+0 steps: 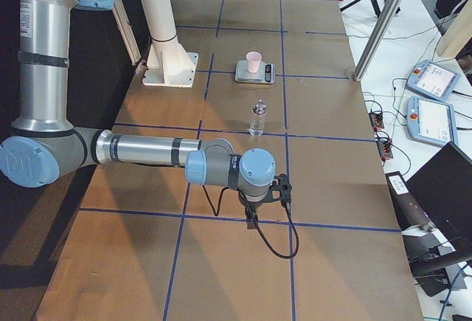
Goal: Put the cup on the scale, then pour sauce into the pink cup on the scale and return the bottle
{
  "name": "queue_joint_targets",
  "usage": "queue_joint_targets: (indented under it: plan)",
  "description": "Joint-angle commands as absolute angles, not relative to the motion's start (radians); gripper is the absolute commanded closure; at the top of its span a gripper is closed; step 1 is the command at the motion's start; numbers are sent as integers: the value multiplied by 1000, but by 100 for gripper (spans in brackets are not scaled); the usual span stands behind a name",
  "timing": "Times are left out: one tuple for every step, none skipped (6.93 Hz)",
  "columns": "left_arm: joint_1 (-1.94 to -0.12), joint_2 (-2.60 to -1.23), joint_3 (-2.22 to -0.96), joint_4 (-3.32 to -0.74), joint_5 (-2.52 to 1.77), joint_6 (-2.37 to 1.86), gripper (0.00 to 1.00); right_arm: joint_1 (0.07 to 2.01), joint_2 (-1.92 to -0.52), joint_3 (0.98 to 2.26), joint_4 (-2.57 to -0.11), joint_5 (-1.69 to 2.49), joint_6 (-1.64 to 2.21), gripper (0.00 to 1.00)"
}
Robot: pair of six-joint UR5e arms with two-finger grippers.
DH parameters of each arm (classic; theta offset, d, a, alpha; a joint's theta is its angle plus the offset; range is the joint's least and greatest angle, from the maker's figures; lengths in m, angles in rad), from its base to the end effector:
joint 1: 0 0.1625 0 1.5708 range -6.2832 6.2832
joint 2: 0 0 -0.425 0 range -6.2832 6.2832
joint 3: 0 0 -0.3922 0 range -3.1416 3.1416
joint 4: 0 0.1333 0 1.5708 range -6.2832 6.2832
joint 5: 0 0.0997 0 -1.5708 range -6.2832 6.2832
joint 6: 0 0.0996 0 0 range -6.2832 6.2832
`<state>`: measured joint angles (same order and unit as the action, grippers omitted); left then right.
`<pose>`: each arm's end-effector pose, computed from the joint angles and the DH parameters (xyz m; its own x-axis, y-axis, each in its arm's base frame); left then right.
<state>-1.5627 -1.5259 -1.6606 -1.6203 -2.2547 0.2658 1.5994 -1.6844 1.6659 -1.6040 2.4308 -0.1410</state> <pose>-0.0665 -0.4798 0.6369 0.7453 0.3250 -0.5822 -0.2113 0.9433 0.2562 0.0704 -0.4383 0.6621 0.6486 -0.0831 0.7566 0.0632 0.9965 0.0552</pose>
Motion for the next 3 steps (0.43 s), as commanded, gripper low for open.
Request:
queue_joint_targets:
  plan:
    - [-1571, -1532, -1686, -1525, -2260, 270, 0, 1605, -1693, 1664, -1605, 2445, -126, 0]
    - [-1571, -1531, -1683, -1525, -2260, 270, 0, 1605, -1695, 1664, -1603, 2445, -124, 0]
    - [-1572, -1531, -1686, -1520, -2272, 270, 0, 1605, -1694, 1666, -1603, 2444, -124, 0]
